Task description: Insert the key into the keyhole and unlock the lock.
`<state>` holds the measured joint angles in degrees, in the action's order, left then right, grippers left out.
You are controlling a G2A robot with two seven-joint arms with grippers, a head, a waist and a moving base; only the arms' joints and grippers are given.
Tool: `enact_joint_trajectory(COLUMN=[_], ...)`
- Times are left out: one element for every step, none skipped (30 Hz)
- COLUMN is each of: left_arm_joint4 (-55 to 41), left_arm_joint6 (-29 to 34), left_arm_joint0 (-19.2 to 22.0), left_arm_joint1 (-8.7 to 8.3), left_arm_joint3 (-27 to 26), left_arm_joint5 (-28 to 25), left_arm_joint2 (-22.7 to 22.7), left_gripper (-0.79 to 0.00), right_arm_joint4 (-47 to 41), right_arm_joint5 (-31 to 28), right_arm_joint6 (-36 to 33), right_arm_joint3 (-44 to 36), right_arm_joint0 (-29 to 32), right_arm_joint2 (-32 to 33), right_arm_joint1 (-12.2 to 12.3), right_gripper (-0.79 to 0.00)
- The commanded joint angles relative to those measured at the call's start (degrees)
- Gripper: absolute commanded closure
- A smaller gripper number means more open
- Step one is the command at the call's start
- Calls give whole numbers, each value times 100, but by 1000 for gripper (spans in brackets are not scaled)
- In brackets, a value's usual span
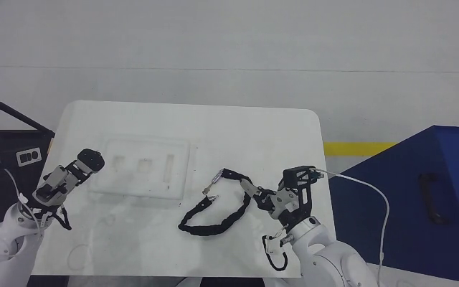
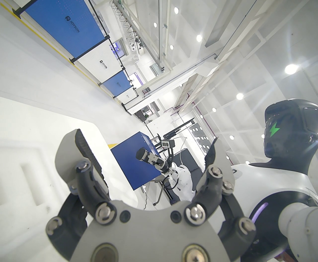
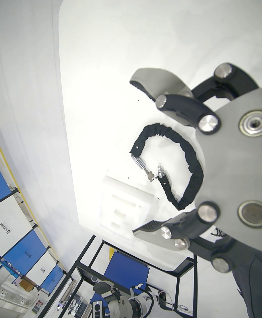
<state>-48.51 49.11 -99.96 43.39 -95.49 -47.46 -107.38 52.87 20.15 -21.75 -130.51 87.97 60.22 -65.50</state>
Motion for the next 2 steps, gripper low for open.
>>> enact_joint_trajectory(left_arm_joint4=[0,0], left_arm_joint6=[0,0], left_arm_joint0=[0,0], left_arm_joint1=[0,0], left_arm_joint3=[0,0], left_arm_joint5=[0,0], left_arm_joint2=[0,0], left_gripper=[-784,-784], right_arm_joint4=[0,0], right_arm_joint5=[0,0], right_arm_joint6=[0,0], right_arm_joint3=[0,0], right_arm_joint0=[0,0], right_arm_joint2=[0,0], right_arm_joint1=[0,0], right_gripper=[-785,-785])
